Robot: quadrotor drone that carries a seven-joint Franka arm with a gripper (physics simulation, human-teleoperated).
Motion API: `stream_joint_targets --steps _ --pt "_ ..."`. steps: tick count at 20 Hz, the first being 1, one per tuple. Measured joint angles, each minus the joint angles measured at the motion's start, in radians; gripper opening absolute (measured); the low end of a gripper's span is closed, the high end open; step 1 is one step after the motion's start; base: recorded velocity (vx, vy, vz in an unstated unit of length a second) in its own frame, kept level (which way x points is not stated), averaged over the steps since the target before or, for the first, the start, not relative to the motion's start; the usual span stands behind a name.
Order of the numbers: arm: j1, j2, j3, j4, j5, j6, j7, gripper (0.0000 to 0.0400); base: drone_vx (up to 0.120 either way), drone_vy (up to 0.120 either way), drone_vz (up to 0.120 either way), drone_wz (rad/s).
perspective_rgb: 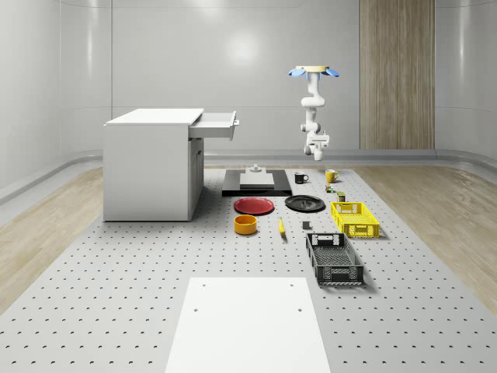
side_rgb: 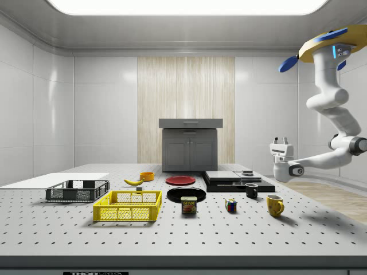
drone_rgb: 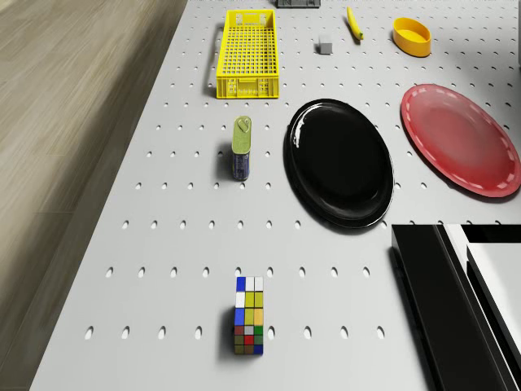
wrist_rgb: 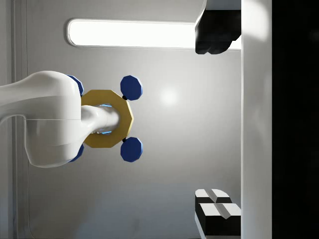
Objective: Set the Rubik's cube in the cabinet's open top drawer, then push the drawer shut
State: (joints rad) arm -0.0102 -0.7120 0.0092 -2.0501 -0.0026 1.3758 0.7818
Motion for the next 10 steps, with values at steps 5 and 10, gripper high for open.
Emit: stream_joint_targets --steps 5,10 --pt "-0.002 -0.003 0.006 -0.003 -0.008 0.004 0.001 0.0400 0.120 0.064 0.000 0.000" --pt "-0.006 -0.005 0.019 -0.006 -0.027 0.008 0.003 0.0400 0.120 0.016 0.000 0.000"
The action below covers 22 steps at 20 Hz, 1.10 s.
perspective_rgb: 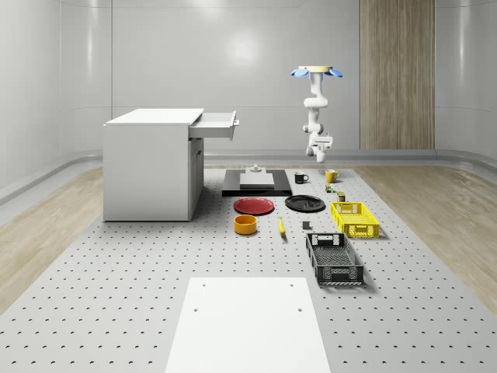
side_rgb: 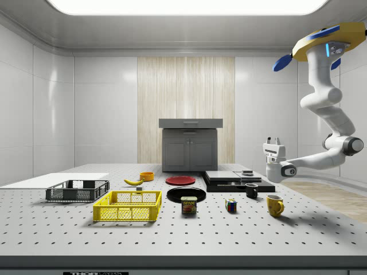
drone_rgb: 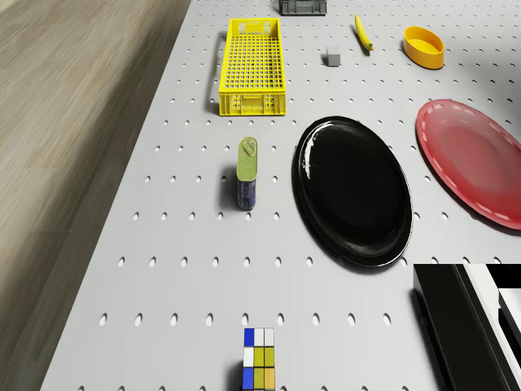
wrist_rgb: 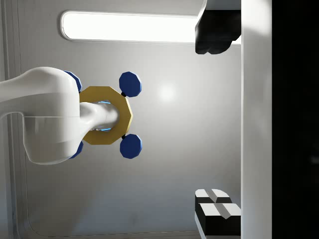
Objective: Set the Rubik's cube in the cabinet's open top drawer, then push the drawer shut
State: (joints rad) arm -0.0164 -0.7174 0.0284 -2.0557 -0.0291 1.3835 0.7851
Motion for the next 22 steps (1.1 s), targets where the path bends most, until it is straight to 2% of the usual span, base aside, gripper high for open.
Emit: stream_joint_targets --steps 9,15,18,22 --pt "-0.026 -0.007 0.083 -0.013 -0.117 0.008 0.015 0.0400 0.120 0.000 0.000 0.000" --pt "-0.082 -0.022 0.258 -0.068 -0.368 0.020 0.052 0.0400 0.120 0.000 -0.113 0.000" --pt "-0.136 -0.042 0.413 -0.154 -0.599 0.032 0.093 0.0400 0.120 0.000 -0.120 0.000" --pt "-0.252 -0.091 0.666 -0.376 -1.022 0.044 0.200 0.0400 0.120 0.000 -0.120 0.000"
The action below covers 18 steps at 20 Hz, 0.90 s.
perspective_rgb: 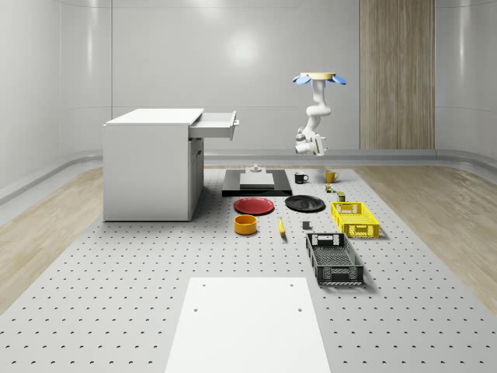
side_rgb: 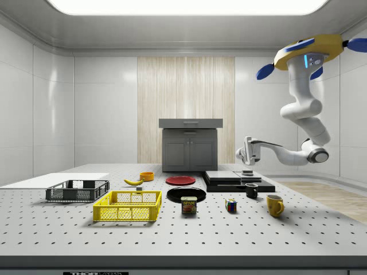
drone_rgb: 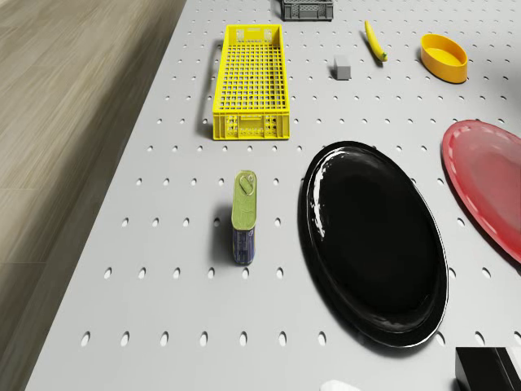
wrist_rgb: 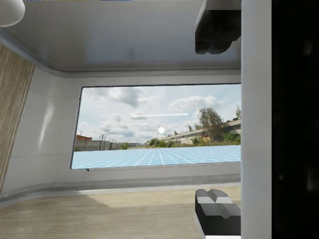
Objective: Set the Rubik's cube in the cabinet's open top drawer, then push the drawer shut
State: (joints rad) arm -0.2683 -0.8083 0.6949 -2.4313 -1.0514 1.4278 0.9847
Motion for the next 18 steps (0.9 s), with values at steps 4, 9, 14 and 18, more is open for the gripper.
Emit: stream_joint_targets --steps 4,9,14,18 --pt "-0.182 -0.058 0.224 -0.248 -0.435 -0.041 0.170 0.0400 0.120 0.000 -0.120 0.000" --pt "-0.445 -0.123 0.401 -0.407 -0.769 -0.155 0.368 0.0400 0.120 0.000 -0.120 0.000" --pt "-0.620 -0.177 0.490 -0.452 -0.894 -0.234 0.484 0.0400 0.120 0.000 -0.120 0.000" --pt "-0.694 -0.211 0.526 -0.462 -0.925 -0.259 0.533 0.0400 0.120 0.000 -0.120 0.000"
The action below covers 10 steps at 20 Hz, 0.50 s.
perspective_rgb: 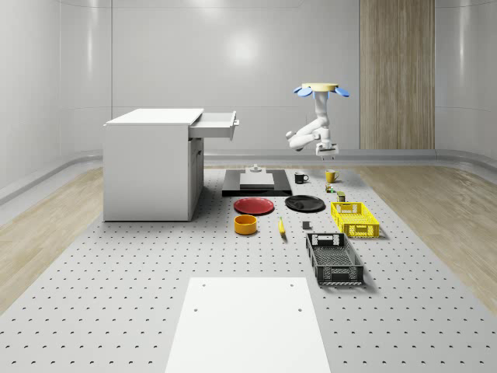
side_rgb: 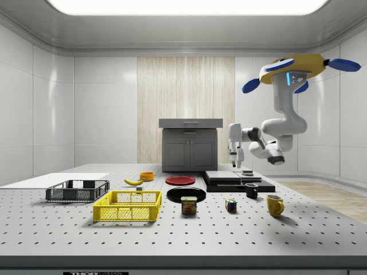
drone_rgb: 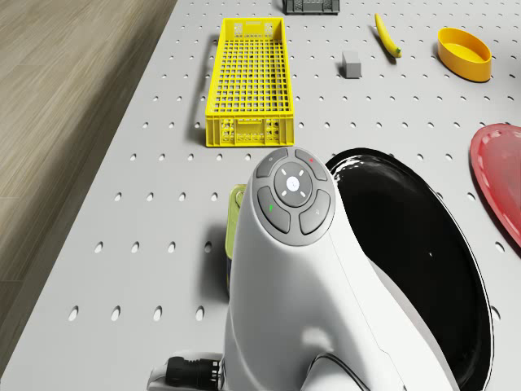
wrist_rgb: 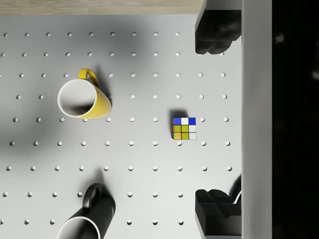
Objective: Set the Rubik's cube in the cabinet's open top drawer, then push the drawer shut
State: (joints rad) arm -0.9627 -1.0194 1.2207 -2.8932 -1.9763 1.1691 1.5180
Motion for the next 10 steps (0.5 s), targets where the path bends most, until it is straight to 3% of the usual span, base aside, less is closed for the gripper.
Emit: stream_joint_targets --steps 10 --pt "-0.076 -0.065 0.042 -0.002 0.001 0.011 0.055 0.0400 0.000 0.000 -0.120 0.000"
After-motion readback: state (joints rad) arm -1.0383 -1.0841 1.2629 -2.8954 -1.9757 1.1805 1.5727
